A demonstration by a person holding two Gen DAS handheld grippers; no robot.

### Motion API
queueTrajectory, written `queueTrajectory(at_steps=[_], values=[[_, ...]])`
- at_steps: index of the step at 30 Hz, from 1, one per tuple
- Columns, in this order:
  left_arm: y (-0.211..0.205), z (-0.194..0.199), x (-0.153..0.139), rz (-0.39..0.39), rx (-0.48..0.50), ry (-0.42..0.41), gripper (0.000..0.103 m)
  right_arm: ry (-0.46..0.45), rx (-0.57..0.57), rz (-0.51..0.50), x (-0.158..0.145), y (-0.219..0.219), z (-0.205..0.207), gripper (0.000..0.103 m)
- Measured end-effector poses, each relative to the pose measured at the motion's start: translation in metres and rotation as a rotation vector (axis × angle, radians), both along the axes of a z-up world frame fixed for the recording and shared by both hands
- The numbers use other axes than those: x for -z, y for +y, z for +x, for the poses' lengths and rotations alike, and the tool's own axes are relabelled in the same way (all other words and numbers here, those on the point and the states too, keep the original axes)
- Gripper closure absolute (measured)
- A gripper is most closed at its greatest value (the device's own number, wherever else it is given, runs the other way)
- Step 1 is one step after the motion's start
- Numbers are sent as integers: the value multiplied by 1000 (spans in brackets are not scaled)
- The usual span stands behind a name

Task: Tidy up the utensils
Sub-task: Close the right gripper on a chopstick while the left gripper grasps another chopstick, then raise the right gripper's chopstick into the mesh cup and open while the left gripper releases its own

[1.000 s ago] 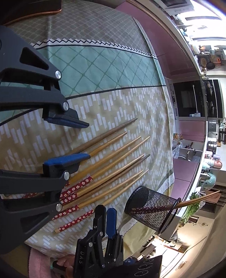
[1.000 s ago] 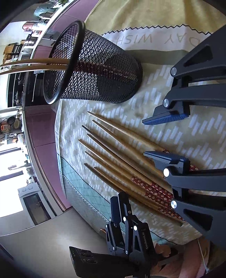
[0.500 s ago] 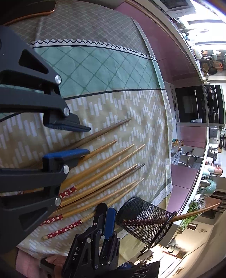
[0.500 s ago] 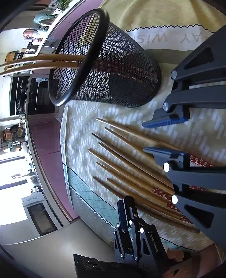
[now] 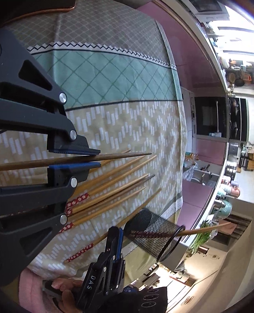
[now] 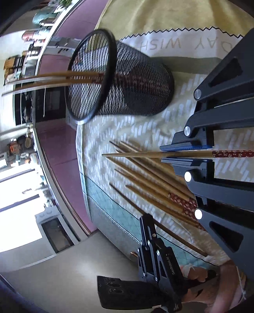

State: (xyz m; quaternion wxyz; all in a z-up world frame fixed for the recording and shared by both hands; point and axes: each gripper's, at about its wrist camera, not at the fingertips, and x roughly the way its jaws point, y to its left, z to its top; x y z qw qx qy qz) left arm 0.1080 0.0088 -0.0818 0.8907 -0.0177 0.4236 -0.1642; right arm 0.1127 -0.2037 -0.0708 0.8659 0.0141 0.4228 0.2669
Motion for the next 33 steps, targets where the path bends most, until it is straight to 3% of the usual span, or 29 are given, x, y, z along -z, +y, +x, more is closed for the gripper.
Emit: queueTrajectory(at_steps=[8,15,19,21,25,33], values=[[-10,-6,8,40,57,23,95,30,-58,-57,7,18,-1,97],[-8,-3,14,58,87,51,86,41,-57,-82,12,24,5,92],[-8,1,14,51,88,56,87,35,-61,-91,13,27,7,92],[-8,1,14,58,72,54,94,33,-59,-85,12,26,8,97],[-4,0,9,26,62,52,95,13,-54,-68,5,21,4,97],[-3,-12,-29,-58,109,-24,96,-78,-31,-10,-29,2,-10,97]])
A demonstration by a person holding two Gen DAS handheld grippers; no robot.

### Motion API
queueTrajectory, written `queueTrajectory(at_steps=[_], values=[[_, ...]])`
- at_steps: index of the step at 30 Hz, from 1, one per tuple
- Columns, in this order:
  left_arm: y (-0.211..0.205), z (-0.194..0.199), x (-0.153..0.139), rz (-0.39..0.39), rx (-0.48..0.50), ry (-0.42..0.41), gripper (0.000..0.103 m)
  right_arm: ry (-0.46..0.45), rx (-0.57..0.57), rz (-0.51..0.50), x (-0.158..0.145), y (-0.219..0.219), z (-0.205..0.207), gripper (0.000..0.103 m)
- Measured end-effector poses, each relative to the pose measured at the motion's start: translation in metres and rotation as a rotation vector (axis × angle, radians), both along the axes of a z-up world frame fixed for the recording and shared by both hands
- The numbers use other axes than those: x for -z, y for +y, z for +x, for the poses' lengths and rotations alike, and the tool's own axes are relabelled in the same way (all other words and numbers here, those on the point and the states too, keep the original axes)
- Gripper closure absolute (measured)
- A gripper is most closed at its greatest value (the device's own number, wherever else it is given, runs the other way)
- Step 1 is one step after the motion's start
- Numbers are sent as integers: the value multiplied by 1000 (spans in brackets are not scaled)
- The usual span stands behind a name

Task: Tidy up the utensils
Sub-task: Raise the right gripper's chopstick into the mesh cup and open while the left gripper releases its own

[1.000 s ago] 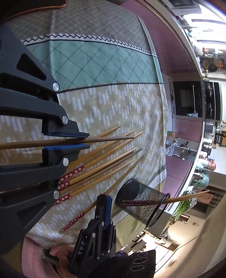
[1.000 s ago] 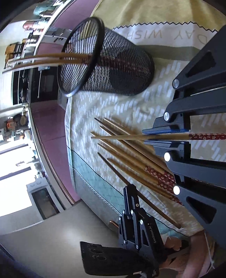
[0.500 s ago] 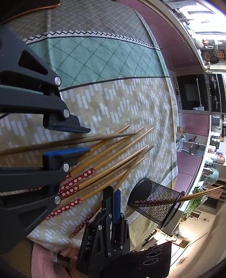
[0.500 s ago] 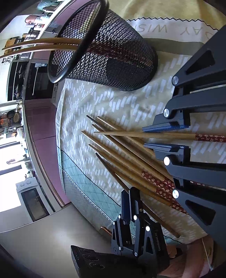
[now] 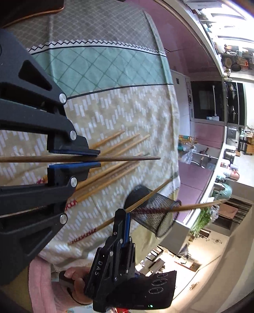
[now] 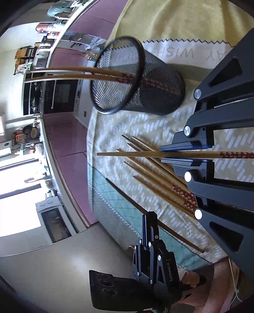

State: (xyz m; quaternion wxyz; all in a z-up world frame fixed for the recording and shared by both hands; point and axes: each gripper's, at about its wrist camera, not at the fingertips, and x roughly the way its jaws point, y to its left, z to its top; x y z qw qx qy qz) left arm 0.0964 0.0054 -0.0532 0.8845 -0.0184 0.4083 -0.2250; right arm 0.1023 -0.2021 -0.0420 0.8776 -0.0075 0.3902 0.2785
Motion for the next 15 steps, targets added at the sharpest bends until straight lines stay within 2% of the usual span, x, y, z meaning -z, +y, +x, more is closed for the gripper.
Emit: queueTrajectory(at_steps=[15], values=[[-11,-21,-84,-140,93,-163,96,-156,70,102,-56,-43,-15,97]])
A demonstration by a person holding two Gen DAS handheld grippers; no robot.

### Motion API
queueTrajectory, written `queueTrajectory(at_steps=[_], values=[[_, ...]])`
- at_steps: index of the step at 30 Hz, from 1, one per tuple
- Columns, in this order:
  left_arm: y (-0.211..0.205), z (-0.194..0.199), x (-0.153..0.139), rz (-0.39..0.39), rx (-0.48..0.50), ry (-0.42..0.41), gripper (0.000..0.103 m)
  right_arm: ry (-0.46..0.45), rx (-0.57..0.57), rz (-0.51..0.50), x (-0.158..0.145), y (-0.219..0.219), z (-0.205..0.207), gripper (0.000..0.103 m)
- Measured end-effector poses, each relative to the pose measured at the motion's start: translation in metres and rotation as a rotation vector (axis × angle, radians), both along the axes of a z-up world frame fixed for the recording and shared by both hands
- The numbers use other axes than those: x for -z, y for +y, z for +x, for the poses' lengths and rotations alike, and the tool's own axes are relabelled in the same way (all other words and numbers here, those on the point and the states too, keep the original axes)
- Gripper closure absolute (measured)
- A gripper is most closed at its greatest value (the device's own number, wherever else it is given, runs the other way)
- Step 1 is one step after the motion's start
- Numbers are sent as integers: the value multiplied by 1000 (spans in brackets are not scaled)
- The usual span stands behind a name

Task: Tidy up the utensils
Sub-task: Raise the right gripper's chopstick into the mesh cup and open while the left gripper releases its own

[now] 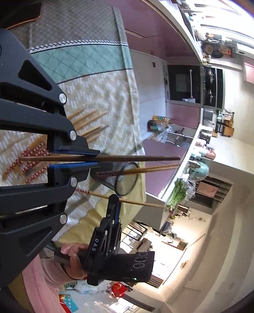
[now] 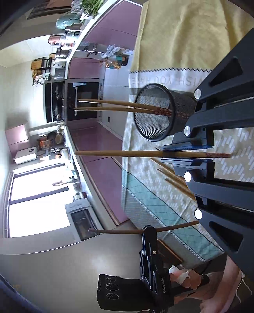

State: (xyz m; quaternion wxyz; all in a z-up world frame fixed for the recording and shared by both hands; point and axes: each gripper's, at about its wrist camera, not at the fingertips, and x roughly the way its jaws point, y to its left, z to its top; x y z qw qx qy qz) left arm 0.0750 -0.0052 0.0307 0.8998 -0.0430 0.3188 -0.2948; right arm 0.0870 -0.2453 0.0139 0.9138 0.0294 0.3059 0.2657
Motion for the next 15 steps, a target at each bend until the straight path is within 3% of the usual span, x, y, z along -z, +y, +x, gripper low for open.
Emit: queueTrajectory(at_steps=[15], values=[[-42,41,-70,-108,2,-152,96,-178,54,39,-62,-41,10,97]])
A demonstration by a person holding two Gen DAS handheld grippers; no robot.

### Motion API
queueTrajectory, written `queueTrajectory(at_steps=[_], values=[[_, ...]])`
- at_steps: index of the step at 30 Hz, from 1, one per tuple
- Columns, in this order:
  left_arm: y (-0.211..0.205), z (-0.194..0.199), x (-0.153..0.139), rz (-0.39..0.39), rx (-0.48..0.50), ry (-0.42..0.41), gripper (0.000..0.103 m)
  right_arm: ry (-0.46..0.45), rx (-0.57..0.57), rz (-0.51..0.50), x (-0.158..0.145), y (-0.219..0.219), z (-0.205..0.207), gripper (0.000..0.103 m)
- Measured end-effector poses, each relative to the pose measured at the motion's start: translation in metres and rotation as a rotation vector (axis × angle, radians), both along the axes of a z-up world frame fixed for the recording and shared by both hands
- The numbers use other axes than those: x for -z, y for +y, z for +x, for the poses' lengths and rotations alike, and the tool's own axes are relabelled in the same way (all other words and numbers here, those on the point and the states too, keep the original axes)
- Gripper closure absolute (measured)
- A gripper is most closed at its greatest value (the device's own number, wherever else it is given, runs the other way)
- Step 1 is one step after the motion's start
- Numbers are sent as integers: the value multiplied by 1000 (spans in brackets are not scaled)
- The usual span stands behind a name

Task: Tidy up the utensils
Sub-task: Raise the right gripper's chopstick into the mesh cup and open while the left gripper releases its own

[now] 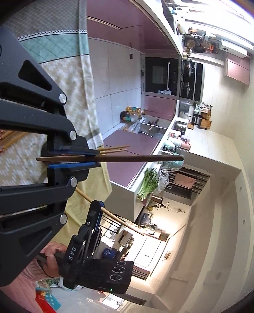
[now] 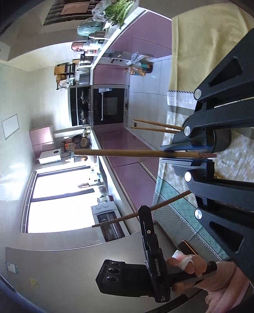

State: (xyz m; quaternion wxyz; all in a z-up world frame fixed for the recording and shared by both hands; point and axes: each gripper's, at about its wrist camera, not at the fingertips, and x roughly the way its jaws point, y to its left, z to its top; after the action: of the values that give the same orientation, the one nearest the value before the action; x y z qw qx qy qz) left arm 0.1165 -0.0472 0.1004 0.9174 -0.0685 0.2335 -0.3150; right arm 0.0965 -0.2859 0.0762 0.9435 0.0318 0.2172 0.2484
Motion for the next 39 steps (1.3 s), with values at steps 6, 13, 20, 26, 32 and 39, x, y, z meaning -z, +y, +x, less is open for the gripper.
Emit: queueTrajectory(at_steps=[6,13,20,26,32,39], values=[[-21,10,-21,-12,1,-45,96,-44,25,9,-13,-7,7,97],[-50,32,-10,71,-8,-23,96,13,47,-19,3,-5,32,97],[-72,50,31,170,39,92,96,152,22,-62,36,2,52,97],[-77,65,53,207,68,150,96,246,16,-77,52,6,64,97],[-78,78,59,209,55,165,95,278,35,-71,62,8,77,96],[-77,88,66,207,27,188,71,286,67,-39,67,4,86,87]])
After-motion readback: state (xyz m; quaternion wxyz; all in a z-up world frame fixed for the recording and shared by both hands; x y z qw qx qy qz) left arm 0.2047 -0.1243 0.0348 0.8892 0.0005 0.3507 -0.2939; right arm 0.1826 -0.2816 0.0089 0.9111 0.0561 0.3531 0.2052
